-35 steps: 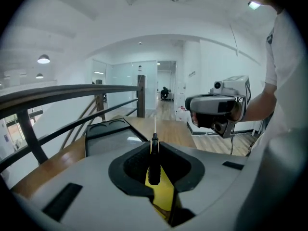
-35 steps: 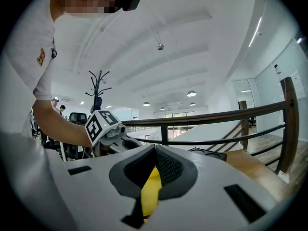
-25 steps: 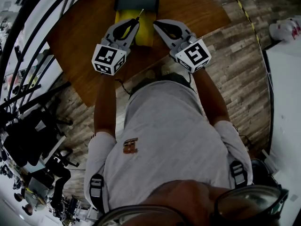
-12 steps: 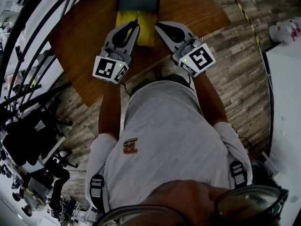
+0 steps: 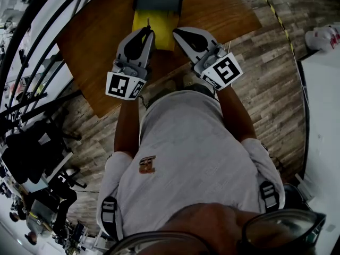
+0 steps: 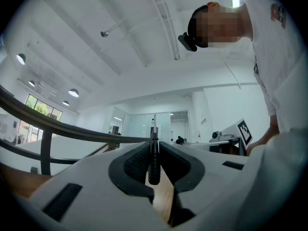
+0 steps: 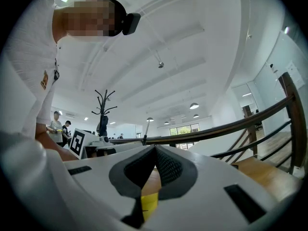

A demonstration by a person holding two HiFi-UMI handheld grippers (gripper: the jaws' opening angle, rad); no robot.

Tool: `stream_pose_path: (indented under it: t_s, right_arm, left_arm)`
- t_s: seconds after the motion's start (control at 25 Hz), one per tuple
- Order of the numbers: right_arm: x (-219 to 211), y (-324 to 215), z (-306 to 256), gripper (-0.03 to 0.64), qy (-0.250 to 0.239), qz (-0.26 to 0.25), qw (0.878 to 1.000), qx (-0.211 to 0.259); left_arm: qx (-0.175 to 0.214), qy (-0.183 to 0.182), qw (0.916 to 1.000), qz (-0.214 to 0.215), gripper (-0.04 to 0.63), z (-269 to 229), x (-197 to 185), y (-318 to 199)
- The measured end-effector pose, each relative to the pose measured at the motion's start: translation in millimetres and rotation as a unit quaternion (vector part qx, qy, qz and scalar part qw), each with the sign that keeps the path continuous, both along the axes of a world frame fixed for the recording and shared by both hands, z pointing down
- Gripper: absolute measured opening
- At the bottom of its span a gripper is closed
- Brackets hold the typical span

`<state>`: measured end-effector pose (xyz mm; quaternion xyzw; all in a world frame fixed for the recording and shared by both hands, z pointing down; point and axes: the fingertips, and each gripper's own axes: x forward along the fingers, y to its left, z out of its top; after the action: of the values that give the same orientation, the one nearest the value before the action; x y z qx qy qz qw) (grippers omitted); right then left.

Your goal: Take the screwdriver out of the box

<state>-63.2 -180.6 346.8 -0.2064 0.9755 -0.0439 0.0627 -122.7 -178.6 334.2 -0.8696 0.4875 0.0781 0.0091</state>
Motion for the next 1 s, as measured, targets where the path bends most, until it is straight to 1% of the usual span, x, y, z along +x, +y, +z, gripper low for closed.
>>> stream_pose_path:
  t_s: [0.56,1.0]
  right_arm:
    - [3,16,-7,0.032,0.005,-0.005,1.0,0.012]
    - [5,24,-10,0.032,0.009,-0.009,1.0,0.018]
  left_arm:
    - [0.024,0.009,0.9997,0.003,0.072,-13,13,15]
    - [0.026,0.005,0.9996,0.006,0.072,-13,19,22]
